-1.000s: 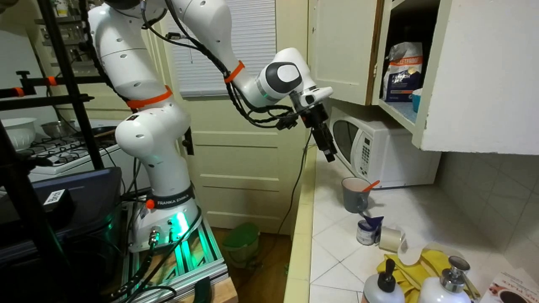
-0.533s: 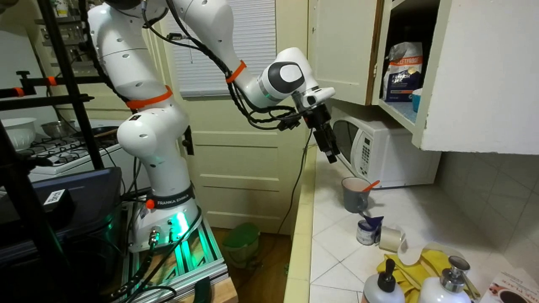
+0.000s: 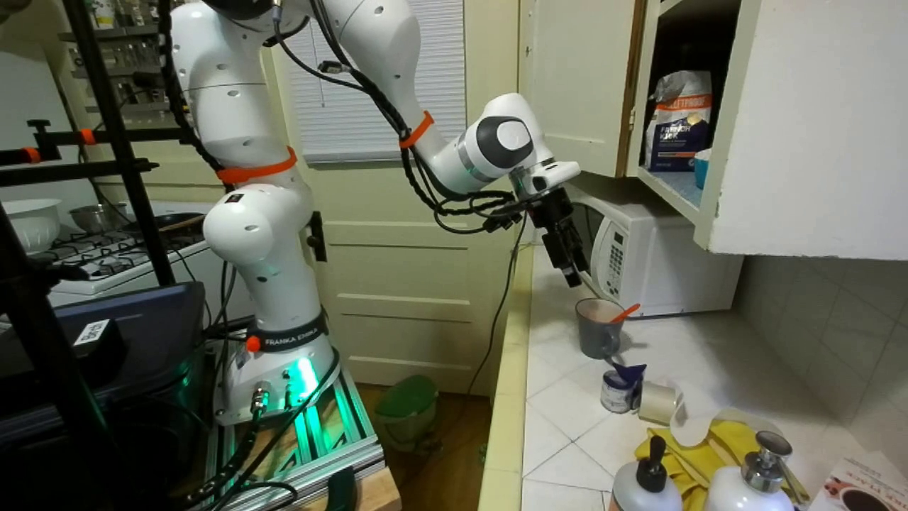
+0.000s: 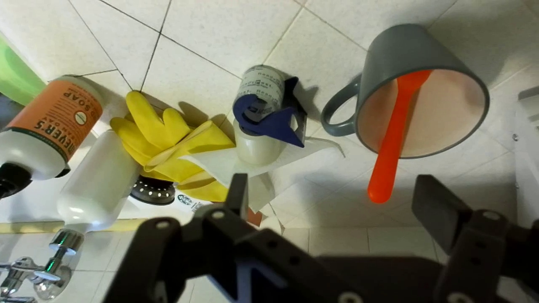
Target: Move the orange spoon to the open cupboard
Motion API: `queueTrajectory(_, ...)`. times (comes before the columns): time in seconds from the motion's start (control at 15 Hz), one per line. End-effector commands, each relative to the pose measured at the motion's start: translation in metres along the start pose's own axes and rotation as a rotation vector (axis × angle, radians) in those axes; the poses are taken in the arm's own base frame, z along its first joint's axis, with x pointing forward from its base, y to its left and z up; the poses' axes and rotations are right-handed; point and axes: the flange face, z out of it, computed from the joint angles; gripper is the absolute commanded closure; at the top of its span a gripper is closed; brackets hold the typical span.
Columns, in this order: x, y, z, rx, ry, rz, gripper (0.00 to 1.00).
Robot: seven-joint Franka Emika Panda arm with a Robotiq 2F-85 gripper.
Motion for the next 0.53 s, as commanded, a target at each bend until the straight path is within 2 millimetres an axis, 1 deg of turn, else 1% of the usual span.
queueTrajectory(0.0,0.003,-0.012,0.019,0.019,0.011,-0.011,0.0)
queueTrajectory(0.47,0.008,-0.031,0.043,0.024,0.031,-0.053,0.0)
